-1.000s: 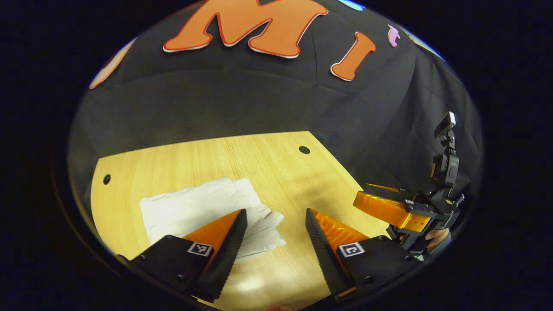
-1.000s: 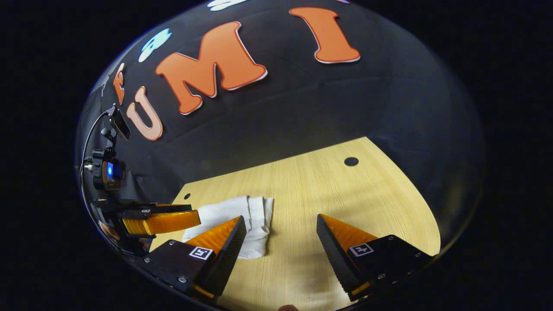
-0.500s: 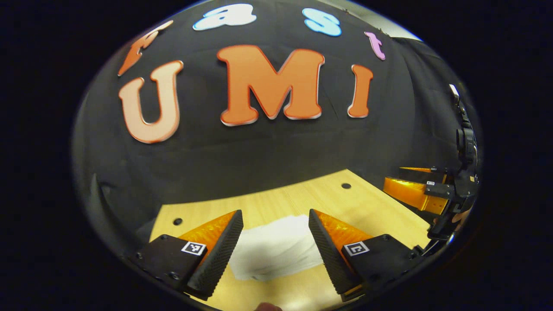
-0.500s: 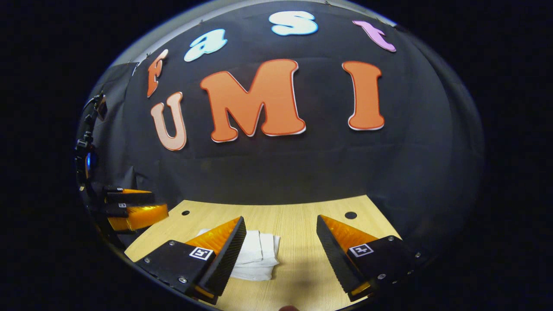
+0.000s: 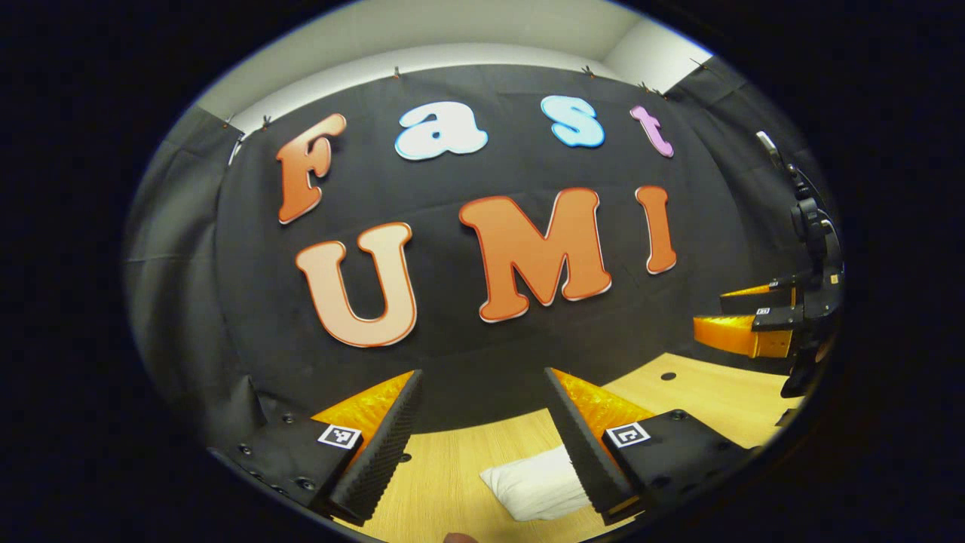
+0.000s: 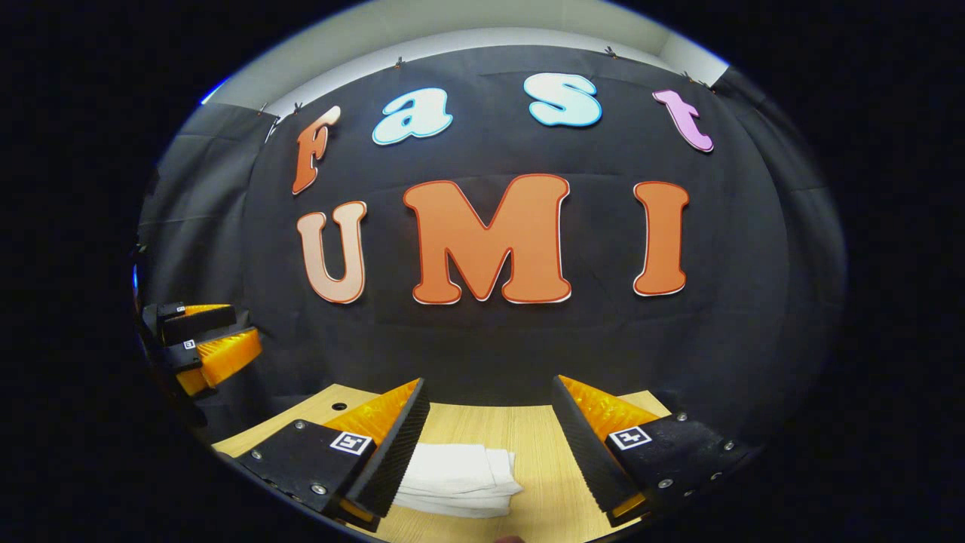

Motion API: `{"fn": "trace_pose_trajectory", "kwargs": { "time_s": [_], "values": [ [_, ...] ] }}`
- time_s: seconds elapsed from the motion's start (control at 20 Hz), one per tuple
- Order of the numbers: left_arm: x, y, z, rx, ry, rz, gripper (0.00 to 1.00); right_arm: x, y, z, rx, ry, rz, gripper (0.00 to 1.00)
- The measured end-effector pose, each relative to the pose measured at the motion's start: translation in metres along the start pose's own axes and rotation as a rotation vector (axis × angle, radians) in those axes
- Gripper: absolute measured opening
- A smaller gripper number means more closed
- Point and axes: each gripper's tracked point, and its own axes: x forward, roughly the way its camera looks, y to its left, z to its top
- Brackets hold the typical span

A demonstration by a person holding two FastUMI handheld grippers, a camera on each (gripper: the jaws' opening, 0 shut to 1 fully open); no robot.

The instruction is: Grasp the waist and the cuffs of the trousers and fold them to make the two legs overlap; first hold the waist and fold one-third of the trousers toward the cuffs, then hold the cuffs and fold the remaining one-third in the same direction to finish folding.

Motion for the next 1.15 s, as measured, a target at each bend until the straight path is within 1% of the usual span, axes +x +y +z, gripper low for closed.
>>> {"fn": "trace_pose_trajectory", "kwargs": {
  "time_s": [0.1, 0.15, 0.4, 0.5, 0.65, 0.85, 1.15],
  "values": [
    [-0.006, 0.008, -0.008, 0.029, 0.013, 0.026, 1.00, -0.007, 0.005, 0.009, -0.011, -0.029, -0.016, 0.98],
    [-0.005, 0.013, -0.016, 0.025, 0.021, 0.028, 1.00, -0.011, 0.009, 0.010, -0.022, -0.038, -0.023, 0.98],
    [-0.032, 0.008, -0.017, -0.026, -0.011, 0.036, 1.00, -0.030, 0.033, 0.012, -0.063, -0.045, -0.014, 0.98],
    [-0.036, 0.009, -0.014, -0.053, -0.027, 0.036, 1.00, -0.037, 0.037, 0.010, -0.064, -0.043, -0.017, 0.98],
    [-0.034, 0.016, -0.012, -0.091, -0.040, 0.059, 1.00, -0.047, 0.050, 0.006, -0.072, -0.029, -0.002, 0.98],
    [-0.047, 0.020, -0.022, -0.132, -0.028, 0.073, 1.00, -0.054, 0.058, 0.002, -0.096, -0.024, -0.001, 0.98],
    [-0.054, 0.024, -0.025, -0.122, -0.024, 0.076, 1.00, -0.058, 0.067, 0.000, -0.094, -0.013, 0.010, 0.98]
  ]
}}
